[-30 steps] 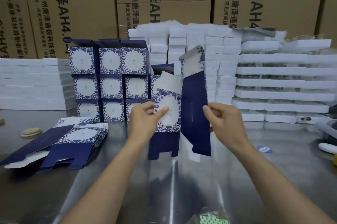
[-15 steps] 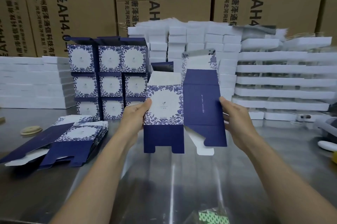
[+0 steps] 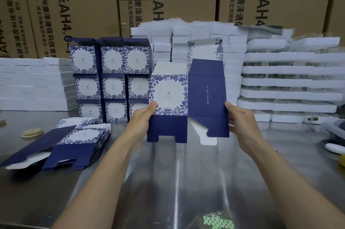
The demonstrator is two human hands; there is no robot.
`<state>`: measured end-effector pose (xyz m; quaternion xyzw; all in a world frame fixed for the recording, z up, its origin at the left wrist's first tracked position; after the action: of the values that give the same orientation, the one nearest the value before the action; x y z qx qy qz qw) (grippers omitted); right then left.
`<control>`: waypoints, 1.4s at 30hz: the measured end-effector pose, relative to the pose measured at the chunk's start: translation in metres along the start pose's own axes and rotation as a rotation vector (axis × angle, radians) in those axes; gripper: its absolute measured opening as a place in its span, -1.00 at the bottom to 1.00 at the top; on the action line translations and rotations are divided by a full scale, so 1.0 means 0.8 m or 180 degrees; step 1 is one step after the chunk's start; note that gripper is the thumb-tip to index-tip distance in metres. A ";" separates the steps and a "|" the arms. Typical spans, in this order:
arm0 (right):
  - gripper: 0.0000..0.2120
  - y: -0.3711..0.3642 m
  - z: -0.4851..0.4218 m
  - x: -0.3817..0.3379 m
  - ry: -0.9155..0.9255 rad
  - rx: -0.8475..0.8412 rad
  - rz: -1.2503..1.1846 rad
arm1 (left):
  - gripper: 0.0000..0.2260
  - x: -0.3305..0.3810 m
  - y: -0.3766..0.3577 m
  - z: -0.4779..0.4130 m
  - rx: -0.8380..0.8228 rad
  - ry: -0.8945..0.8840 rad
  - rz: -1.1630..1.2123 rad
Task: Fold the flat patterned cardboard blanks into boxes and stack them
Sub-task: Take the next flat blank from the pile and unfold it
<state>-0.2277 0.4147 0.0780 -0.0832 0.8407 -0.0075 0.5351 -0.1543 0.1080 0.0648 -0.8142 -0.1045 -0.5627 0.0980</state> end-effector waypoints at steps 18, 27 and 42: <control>-0.66 -0.017 0.002 0.009 -0.0319 -0.0412 0.0174 | -0.60 -0.010 0.018 -0.003 0.0299 0.0300 -0.0386; -0.53 -0.046 0.028 -0.008 -0.0244 -0.0781 0.0067 | -0.57 -0.032 0.048 0.004 0.1050 0.0742 0.0710; -0.65 -0.072 0.049 -0.031 0.0820 -0.0267 0.0942 | -0.61 -0.068 0.015 0.009 0.1319 0.0635 0.0028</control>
<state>-0.1748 0.3647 0.0896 0.0206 0.9048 0.0957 0.4144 -0.1630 0.0954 0.0108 -0.7174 -0.2040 -0.6065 0.2754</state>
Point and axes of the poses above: each hand's wrist, its own z-axis away from the middle knuckle, its own y-axis out of the back of the hand, x = y × z, the point moved 9 cm from there along -z, towards the middle knuckle, and after that the axes turned 1 degree about -z, right-handed, at the moved point
